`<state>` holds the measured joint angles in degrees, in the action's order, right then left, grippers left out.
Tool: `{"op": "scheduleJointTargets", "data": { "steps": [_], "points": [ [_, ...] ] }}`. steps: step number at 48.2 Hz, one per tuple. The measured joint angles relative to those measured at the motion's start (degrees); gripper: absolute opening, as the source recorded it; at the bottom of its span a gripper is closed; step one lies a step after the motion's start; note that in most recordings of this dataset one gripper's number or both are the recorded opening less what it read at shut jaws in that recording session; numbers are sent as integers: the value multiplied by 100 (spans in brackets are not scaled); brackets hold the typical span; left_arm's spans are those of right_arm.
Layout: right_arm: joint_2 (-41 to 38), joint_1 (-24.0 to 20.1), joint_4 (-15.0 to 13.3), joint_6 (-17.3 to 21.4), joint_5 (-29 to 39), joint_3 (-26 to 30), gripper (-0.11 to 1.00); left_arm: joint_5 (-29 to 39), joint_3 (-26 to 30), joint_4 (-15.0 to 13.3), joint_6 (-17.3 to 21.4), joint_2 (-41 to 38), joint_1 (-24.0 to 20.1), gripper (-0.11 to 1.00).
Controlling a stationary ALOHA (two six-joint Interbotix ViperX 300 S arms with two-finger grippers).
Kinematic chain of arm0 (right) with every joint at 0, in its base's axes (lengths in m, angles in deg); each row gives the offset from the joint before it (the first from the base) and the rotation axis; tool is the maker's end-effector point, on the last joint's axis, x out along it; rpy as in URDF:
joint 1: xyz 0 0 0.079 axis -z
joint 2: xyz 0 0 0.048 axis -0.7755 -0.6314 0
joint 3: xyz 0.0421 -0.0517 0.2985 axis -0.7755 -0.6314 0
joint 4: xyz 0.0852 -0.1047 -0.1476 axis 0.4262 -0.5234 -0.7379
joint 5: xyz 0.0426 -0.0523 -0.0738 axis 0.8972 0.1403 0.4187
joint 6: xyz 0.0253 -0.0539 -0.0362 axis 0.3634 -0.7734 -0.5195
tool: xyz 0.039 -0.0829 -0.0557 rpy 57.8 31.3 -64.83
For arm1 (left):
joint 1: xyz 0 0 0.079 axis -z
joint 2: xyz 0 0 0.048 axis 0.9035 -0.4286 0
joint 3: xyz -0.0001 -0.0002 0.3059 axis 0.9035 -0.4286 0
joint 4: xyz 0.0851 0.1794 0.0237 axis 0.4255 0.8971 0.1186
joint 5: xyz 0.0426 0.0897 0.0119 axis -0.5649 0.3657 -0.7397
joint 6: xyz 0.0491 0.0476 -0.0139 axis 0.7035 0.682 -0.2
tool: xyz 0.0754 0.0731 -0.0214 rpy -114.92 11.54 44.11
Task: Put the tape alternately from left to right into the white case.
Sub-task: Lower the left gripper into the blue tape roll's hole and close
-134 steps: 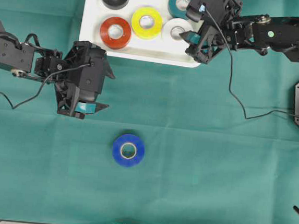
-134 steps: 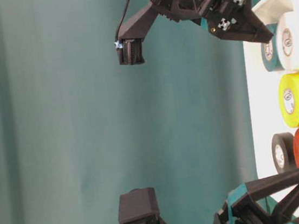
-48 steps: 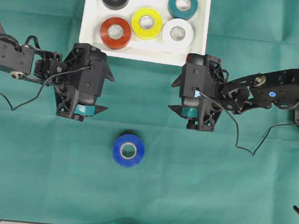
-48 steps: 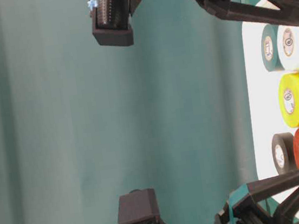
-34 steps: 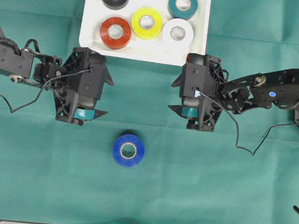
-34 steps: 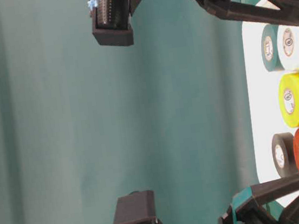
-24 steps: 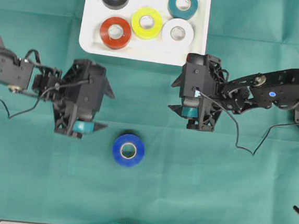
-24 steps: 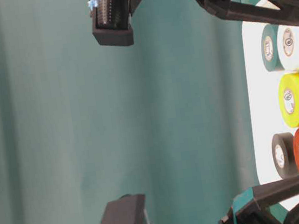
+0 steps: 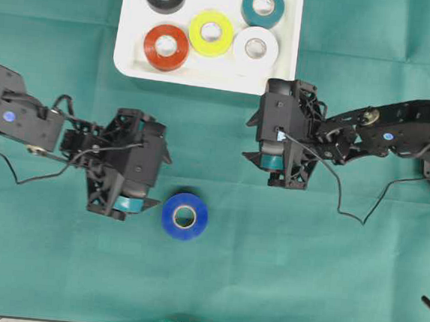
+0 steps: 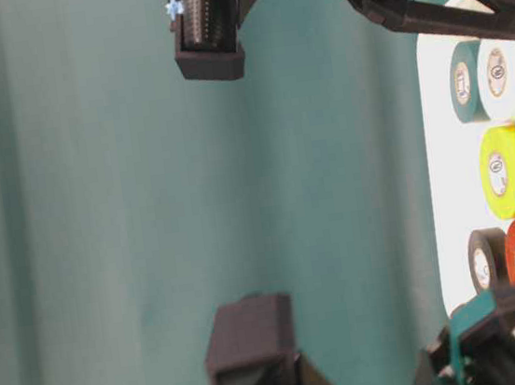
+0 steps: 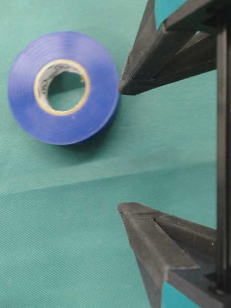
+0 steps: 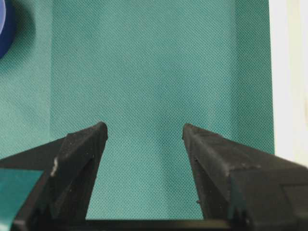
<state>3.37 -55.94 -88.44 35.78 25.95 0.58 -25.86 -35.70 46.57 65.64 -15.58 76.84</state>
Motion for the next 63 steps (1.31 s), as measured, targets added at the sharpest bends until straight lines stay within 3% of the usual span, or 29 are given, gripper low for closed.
{"op": "scheduleJointTargets", "data": {
  "steps": [25, 47, 63],
  "points": [
    [-105, 0, 0, -9, -9, 0, 71, 9, 492, 0, 0, -422, 9, 60],
    [-149, 0, -9, -9, -9, -35, 71, 738, 1090, 9, -26, -896, -18, 59],
    [-149, 0, -9, -9, -9, -62, 71, 853, 1292, 0, -35, -1160, -18, 59]
  ]
}}
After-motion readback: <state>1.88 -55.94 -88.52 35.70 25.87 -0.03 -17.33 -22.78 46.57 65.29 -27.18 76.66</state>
